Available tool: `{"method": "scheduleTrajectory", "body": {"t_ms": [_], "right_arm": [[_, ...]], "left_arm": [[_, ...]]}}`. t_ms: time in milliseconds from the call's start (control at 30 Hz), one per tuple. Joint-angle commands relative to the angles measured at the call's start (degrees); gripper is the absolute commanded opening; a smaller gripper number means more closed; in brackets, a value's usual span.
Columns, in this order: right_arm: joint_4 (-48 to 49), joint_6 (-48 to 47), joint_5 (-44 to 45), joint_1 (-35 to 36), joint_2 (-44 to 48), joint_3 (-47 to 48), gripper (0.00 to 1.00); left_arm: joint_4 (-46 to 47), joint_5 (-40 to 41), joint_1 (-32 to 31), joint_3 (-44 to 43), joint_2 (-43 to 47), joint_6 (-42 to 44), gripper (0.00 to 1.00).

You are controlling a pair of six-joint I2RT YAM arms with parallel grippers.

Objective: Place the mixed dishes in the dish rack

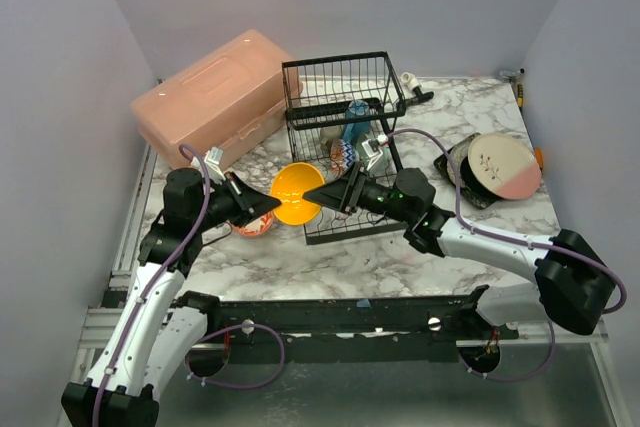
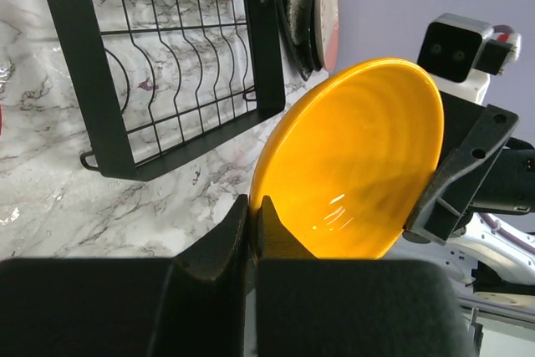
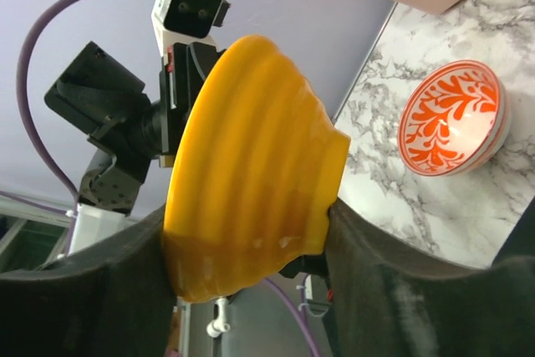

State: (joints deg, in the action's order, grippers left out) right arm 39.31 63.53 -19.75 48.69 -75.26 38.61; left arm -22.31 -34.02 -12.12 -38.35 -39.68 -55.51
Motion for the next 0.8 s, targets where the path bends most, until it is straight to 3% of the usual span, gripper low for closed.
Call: {"method": "scheduleTrajectory", "body": {"t_ms": [0, 33, 100, 133, 167, 233, 300, 367, 467, 667, 767], "right_arm": [[1.88, 1.63, -0.31, 0.18, -0.32, 0.96, 0.44], [2.12, 1.69, -0.42, 0.19, -0.49, 0.94, 0.35], [2.22, 1.88, -0.43, 0.19, -0.52, 1.03, 0.07], [1.62, 1.93, 0.29, 0.21, -0.37, 0.91, 0.00], [1.15, 2.04, 0.99, 0.20, 0.04, 0.59, 0.00], [0.33, 1.52, 2.47, 0.18, 1.21, -0.54, 0.00], [-2.73, 0.53, 5.13, 0.06, 3.20, -1.40, 0.00], [-7.34, -1.42, 7.57, -0.55, 5.43, -1.73, 0.00], [-18.93, -6.68, 12.47, -2.32, 9.58, -1.08, 0.00], [-46.68, -21.73, 35.29, -3.42, 17.32, 4.76, 0.00], [-55.02, -28.20, 44.22, -3.42, 18.92, 7.36, 0.00]], "left_arm": [[1.41, -0.65, -0.01, -0.52, -0.62, 1.50, 0.00], [1.02, -0.38, -0.01, -0.70, -0.92, 1.97, 0.00], [-0.79, 0.24, -0.01, -1.60, -1.48, 3.32, 0.00], [-1.88, 0.73, -0.01, -2.31, -1.86, 4.37, 0.12], [-3.39, 1.49, -0.01, -2.94, -2.05, 5.69, 0.32], [-5.36, 2.57, -0.01, -3.81, -1.95, 7.73, 0.59], [-7.05, 4.00, 0.00, -4.50, -1.27, 9.81, 0.74], [-9.54, 5.65, 0.04, -5.93, -0.63, 12.44, 0.83], [-14.89, 9.19, 0.04, -9.54, -0.16, 17.77, 0.90], [-20.06, 15.25, -0.04, -14.52, 1.52, 28.27, 0.92], [-21.01, 18.19, 0.06, -14.78, 2.05, 32.04, 0.92]]}}
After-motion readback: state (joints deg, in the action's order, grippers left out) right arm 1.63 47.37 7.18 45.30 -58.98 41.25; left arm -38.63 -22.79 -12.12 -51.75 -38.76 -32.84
